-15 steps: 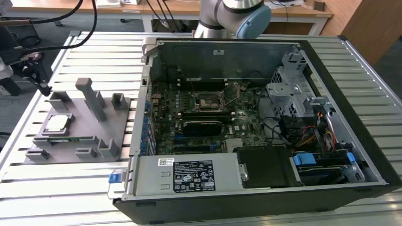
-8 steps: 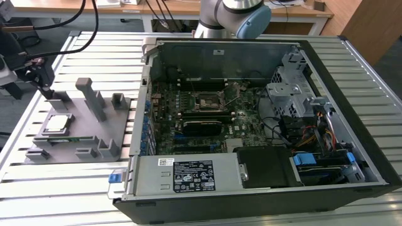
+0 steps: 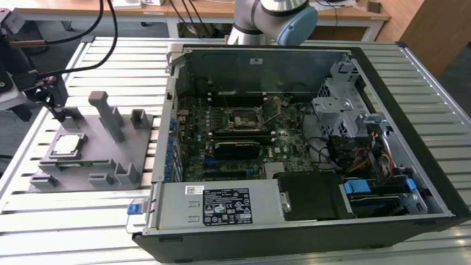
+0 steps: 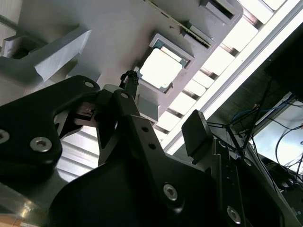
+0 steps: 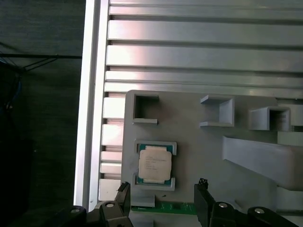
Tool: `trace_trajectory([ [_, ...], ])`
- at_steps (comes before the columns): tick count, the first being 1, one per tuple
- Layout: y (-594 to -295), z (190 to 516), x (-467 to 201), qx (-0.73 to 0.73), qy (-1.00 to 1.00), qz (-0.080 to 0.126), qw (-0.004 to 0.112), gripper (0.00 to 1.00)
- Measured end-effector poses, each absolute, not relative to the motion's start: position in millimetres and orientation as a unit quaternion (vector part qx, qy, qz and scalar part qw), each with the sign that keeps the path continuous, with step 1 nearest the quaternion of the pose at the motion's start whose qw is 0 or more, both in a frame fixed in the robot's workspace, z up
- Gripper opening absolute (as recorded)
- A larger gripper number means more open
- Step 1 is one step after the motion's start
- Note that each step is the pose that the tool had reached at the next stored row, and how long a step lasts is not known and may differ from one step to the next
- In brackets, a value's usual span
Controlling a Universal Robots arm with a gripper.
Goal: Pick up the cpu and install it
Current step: 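Pick up the cpu and move it towards the insertion slot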
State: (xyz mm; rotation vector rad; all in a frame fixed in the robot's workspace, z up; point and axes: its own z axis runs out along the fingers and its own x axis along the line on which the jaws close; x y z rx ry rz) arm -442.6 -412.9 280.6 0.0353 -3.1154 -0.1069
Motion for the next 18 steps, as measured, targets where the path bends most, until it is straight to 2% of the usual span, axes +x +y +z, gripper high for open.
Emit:
trace_trajectory([
  [18,-413.1,261.0,-444.0,0.011,-0.999,-0.03,0.012,0.64],
])
